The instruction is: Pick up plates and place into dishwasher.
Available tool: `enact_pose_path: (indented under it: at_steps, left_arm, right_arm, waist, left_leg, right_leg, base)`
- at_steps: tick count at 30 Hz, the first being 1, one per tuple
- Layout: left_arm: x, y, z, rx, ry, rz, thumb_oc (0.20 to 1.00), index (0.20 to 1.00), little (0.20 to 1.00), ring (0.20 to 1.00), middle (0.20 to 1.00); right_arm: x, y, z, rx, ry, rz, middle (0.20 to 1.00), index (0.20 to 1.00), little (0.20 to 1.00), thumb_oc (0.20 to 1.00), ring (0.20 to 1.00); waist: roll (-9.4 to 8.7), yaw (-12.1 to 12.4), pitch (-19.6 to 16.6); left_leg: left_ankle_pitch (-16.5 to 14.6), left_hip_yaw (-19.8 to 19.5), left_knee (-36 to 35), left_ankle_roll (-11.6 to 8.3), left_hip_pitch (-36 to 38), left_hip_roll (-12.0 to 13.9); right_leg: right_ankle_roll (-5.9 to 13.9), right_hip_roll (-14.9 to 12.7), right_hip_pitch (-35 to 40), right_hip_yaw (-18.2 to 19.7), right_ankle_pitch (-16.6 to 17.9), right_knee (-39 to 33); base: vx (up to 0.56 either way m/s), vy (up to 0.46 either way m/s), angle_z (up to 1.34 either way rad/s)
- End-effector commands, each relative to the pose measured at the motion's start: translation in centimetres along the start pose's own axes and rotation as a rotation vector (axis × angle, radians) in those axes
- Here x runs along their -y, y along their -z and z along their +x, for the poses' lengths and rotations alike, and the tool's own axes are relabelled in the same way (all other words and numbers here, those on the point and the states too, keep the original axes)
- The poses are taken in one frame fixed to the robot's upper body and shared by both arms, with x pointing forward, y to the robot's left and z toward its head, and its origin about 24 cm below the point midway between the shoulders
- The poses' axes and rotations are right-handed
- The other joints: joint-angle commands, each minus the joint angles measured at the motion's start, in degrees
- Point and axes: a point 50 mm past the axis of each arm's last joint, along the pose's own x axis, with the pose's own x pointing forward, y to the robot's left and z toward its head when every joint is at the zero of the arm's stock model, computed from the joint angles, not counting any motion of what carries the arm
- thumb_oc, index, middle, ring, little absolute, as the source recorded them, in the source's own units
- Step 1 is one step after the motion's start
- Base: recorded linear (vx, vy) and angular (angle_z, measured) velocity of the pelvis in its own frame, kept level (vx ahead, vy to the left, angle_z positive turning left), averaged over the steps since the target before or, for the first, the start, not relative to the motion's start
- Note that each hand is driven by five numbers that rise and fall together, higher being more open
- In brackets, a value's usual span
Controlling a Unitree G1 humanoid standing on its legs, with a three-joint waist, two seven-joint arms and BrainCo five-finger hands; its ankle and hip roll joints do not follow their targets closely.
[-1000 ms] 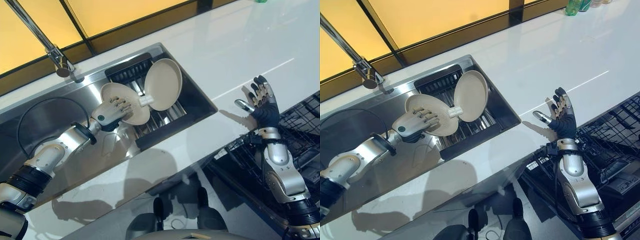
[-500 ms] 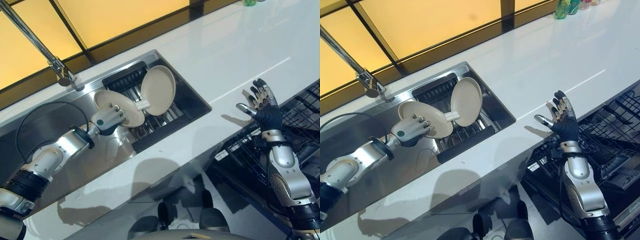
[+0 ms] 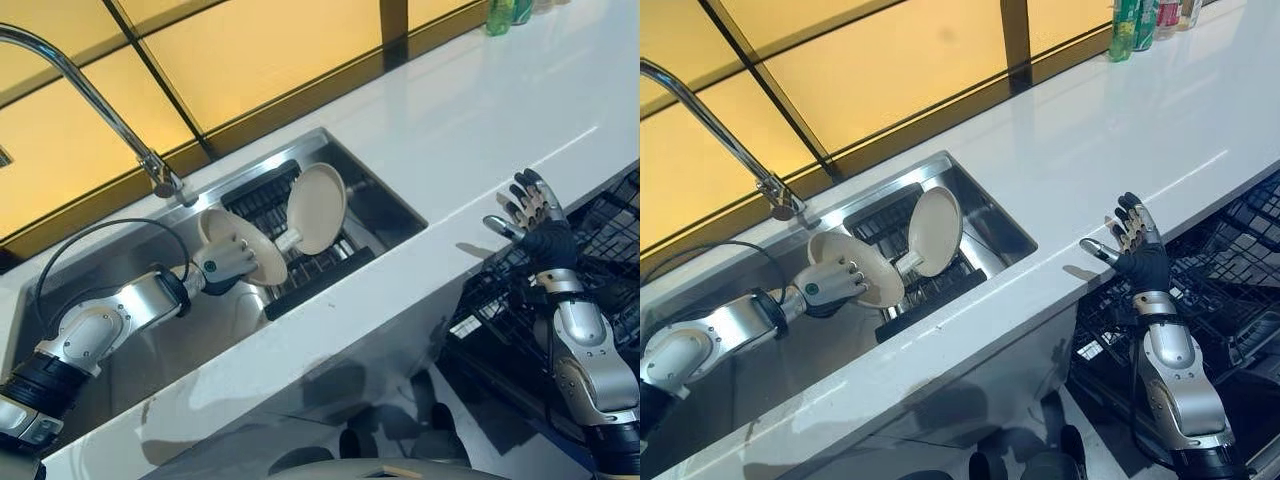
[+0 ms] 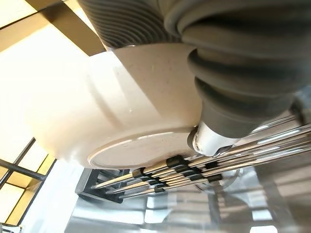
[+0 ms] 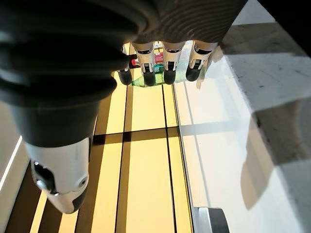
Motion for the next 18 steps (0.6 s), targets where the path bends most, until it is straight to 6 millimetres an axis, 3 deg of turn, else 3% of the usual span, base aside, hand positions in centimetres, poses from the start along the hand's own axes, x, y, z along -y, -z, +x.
enact_pose_path:
  at_steps: [1, 8, 11, 13, 18]
  left_arm:
    - [-1.4, 4.0, -0.9, -0.093, 0.074, 0.044, 0.2, 0.2, 0.2, 0.2, 0.2]
    - [-3.5, 6.4, -1.4, -0.259, -0.105, 0.052, 0.2, 0.2, 0.2, 0.2, 0.2]
    - [-4.5, 8.6, -3.3, -0.458, -0.327, 0.065, 0.2, 0.2, 0.2, 0.2, 0.2]
    - [-4.0, 9.6, -4.9, -0.575, -0.413, -0.002, 0.2, 0.2, 0.2, 0.2, 0.2]
    - [-3.8, 8.6, -7.3, -0.601, -0.635, -0.1, 0.2, 0.2, 0.2, 0.2, 0.2]
  right_arm:
    - [0.2, -0.4, -0.5, -0.004, -0.026, -0.018, 1.0, 1.0, 1.0, 1.0, 1.0]
    - [0.0, -0.9, -0.3, 0.018, -0.046, -0.02, 1.0, 1.0, 1.0, 1.0, 1.0]
    - [0.5, -1.2, -0.4, 0.034, -0.047, -0.021, 1.0, 1.0, 1.0, 1.0, 1.0]
    - [0.9, -1.3, -0.7, 0.043, -0.041, -0.023, 1.0, 1.0, 1.0, 1.0, 1.0]
    - [1.5, -2.7, -0.6, 0.125, -0.049, -0.051, 1.0, 1.0, 1.0, 1.0, 1.0]
  waist:
    - [-1.74, -1.03, -3.12]
    - [-0.91, -1.12, -4.08]
    - [-1.37, -0.53, -4.82]
    - [-1.92, 0.14, -5.4]
    - [-4.24, 2.21, -6.82]
  left_leg:
    - [-4.11, -1.85, 8.35, 2.21, -5.64, -4.54]
    - [-4.01, -1.97, 7.07, 1.84, -4.94, -4.35]
    - [-4.11, -2.22, 6.77, 1.58, -4.99, -3.98]
    - [-4.17, -2.4, 6.48, 1.54, -5.02, -3.67]
    - [-4.25, -3.59, 5.94, 1.27, -5.07, -2.73]
  right_leg:
    - [1.55, -2.06, -1.73, 1.05, -3.99, 6.05]
    - [1.18, -1.82, -1.35, 0.44, -4.09, 4.91]
    - [0.91, -1.62, -1.47, 0.01, -4.22, 4.46]
    - [0.7, -1.47, -1.41, -0.37, -4.33, 3.98]
    - [0.13, -0.96, -1.07, -1.65, -4.42, 3.19]
  base:
    - [0.0, 0.0, 0.0]
    - [-0.04, -0.011, -0.01]
    - [-0.07, -0.018, 0.0]
    - [-0.08, -0.021, 0.0]
    - [-0.07, -0.049, 0.04]
